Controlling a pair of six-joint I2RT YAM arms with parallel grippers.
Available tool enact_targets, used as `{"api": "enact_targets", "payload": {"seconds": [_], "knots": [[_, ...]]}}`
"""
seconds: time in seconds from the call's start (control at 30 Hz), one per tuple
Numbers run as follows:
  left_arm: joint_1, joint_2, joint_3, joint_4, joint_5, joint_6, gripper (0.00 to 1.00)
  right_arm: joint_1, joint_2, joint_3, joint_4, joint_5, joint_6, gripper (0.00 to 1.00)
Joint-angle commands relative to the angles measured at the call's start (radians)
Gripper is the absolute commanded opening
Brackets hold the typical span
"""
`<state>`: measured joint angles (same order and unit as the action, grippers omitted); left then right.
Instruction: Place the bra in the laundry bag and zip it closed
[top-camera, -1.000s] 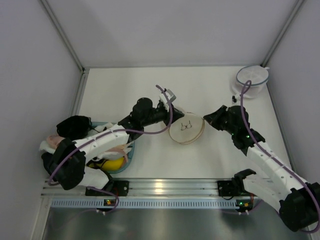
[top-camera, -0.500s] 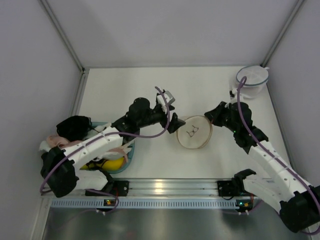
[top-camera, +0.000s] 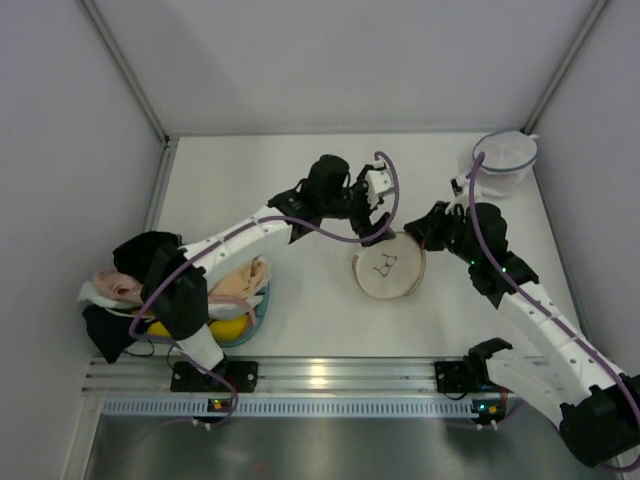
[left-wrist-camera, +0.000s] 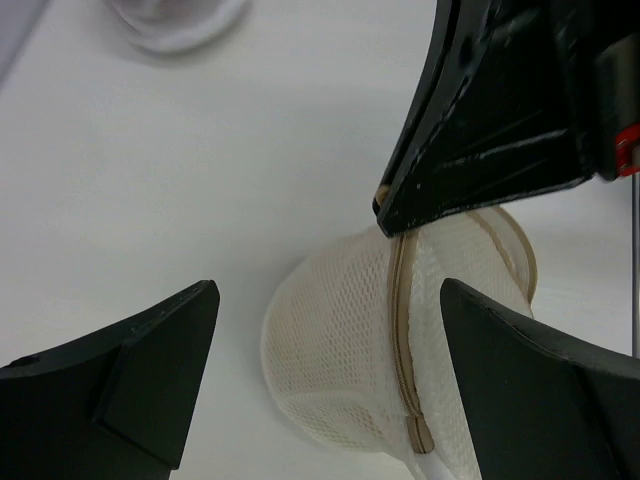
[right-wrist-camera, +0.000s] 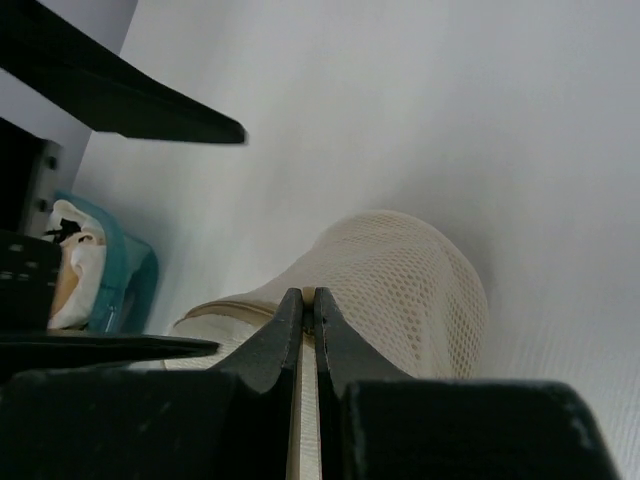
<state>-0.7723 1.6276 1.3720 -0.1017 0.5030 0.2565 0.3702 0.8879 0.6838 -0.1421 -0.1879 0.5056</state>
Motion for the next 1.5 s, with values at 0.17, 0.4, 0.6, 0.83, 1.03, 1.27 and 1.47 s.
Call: {"api": "enact_targets", "payload": {"seconds": [0.17,0.4,0.6,0.83,1.03,1.27,1.47], "knots": [[0.001,0.098,0.071,-0.119,0.177,0.029,0.95,-0.002,-0.004,0.063,0.021,0.018,-0.013,0.0],[0.001,0.109,0.04,-0.104,0.129,-0.005,0.0,-0.002,0.002,0.089,-0.066,0.125,0.008,0.0],[0.005,-0.09,-0.279,0.305,-0.006,-0.177,0.0,-0.022,-0.038,0.086,-0.155,0.281,0.054,0.0],[0.005,-0.313,-0.51,0.476,-0.22,-0.402,0.0,-0.037,-0.044,0.031,-0.168,0.291,0.093,0.0],[0.004,-0.465,-0.672,0.493,-0.278,-0.471,0.0,-0.039,-0.07,-0.039,-0.166,0.285,0.117,0.0],[-0.005,-0.459,-0.656,0.398,-0.124,-0.465,0.55,-0.04,-0.055,-0.05,-0.027,0.102,0.044,0.0],[-0.008,-0.399,-0.483,0.241,-0.146,-0.266,0.78,-0.04,-0.015,-0.017,0.012,0.005,-0.01,0.0]]}}
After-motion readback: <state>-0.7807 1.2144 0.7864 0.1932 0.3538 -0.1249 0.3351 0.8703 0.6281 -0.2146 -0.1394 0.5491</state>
